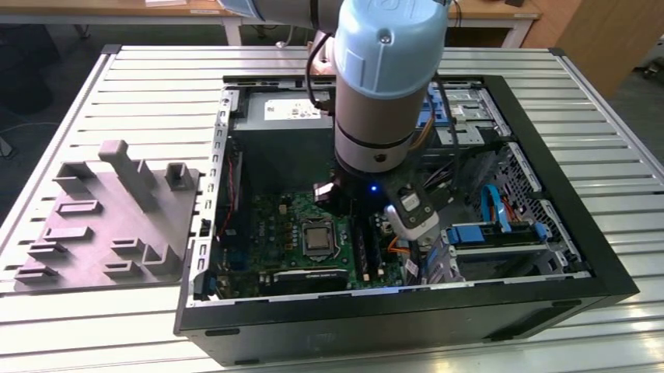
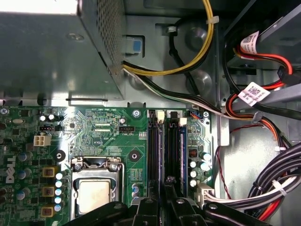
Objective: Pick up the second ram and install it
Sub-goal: 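Insert the second ram into the second slot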
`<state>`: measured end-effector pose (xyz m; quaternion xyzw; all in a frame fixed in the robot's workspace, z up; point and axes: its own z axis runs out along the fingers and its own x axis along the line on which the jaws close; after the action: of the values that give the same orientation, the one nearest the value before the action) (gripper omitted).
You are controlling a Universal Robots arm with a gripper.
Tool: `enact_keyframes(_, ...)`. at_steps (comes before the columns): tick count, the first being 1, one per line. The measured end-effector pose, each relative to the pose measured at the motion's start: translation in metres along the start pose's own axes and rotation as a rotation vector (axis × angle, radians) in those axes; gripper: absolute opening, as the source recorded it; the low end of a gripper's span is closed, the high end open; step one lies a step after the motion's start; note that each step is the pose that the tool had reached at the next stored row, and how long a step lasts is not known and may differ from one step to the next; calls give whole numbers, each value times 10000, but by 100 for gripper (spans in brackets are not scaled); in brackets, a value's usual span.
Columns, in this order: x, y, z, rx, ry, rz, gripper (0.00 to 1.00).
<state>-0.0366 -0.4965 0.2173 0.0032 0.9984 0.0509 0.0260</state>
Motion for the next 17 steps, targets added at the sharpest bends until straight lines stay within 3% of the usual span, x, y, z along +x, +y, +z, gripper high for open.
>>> enact_keyframes(7,-7,12,-117,5,0,9,19)
enact_keyframes(13,-8,10,-129,100,41,78,19)
enact_keyframes(17,-9,10,-127,102,45,97,19)
